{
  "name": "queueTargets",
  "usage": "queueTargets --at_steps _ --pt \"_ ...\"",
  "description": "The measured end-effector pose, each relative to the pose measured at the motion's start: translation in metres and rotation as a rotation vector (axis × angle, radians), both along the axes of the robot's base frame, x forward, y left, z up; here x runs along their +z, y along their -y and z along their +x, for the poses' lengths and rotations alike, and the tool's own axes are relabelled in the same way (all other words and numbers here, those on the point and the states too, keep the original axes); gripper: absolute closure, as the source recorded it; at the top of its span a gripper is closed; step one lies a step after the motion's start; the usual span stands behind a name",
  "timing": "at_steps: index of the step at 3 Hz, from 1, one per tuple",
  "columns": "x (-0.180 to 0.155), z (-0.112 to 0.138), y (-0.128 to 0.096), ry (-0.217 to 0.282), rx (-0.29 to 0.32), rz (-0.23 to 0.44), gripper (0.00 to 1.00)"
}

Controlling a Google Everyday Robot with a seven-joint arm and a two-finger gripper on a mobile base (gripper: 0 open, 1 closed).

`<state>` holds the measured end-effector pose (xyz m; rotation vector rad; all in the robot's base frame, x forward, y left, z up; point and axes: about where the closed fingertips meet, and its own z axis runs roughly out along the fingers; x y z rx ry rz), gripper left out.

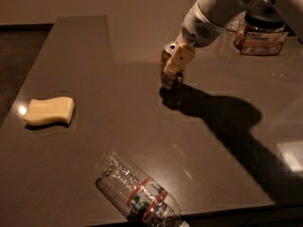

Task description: Move orange can near water bottle

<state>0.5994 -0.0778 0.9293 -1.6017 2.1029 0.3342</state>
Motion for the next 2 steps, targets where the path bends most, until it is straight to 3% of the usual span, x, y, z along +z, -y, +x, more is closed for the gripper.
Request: queueTargets --at_steps 1,2 --pt "0.01 -0.048 0.004 -0.006 0.068 0.007 0.96" --pt "0.014 -0.104 0.006 -0.02 0.148 0.018 1.0"
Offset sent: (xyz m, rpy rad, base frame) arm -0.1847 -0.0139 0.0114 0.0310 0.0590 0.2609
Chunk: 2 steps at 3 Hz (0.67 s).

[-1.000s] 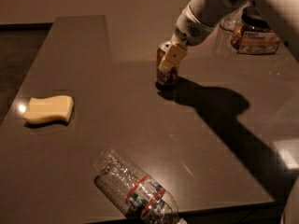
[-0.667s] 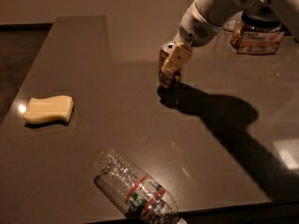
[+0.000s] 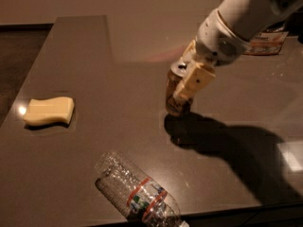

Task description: Move orange can near water bottle

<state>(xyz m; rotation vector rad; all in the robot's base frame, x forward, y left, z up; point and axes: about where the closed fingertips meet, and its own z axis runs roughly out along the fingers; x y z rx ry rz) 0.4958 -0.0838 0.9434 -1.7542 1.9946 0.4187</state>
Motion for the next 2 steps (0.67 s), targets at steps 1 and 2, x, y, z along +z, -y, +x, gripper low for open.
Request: queueTargets --at_steps 1,2 --pt "-0.007 -0.048 -0.002 -0.035 0.076 0.017 1.0" --pt "-0.014 -0.08 -0.006 -0.062 0.138 0.043 1.0"
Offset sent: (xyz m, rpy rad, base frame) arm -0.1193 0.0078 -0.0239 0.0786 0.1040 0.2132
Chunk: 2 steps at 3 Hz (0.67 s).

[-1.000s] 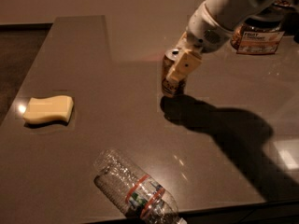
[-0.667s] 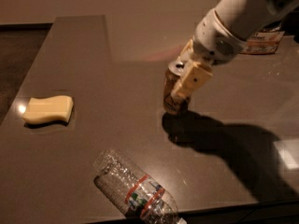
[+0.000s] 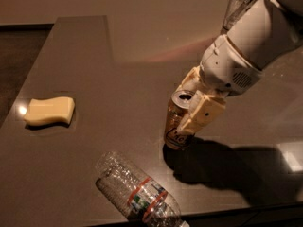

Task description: Move orange can near water bottle

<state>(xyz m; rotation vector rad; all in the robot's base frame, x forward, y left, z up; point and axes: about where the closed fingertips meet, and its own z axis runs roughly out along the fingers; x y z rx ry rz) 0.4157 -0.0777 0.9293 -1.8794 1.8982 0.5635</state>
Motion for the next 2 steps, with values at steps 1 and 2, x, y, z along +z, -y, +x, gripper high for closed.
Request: queueTargets --at_steps 1,2 --pt "-0.007 -0.021 -0.008 -0.005 0.056 0.021 0.82" --pt "-0.012 -0.038 -0.02 0.011 0.112 0.033 0.59"
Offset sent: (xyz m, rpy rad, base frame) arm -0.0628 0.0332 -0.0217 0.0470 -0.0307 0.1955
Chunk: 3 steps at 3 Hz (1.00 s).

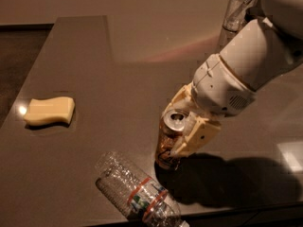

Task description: Move orange can near water bottle

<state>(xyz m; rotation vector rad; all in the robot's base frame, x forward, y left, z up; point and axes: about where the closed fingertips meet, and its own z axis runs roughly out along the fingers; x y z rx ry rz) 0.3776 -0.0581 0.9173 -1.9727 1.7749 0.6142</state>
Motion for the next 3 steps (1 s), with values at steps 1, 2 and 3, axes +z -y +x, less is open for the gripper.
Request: queueTargets --at_steps 1,2,3 --pt "-0.008 -0.0132 -0.008 0.031 0.043 -0.015 0.35" --pt "-0.0162 -0.0203 -0.0079 0.052 0.056 -0.021 0.12" --pt "-0.0146 -0.021 -0.0088 0.057 0.057 -0.023 0.0"
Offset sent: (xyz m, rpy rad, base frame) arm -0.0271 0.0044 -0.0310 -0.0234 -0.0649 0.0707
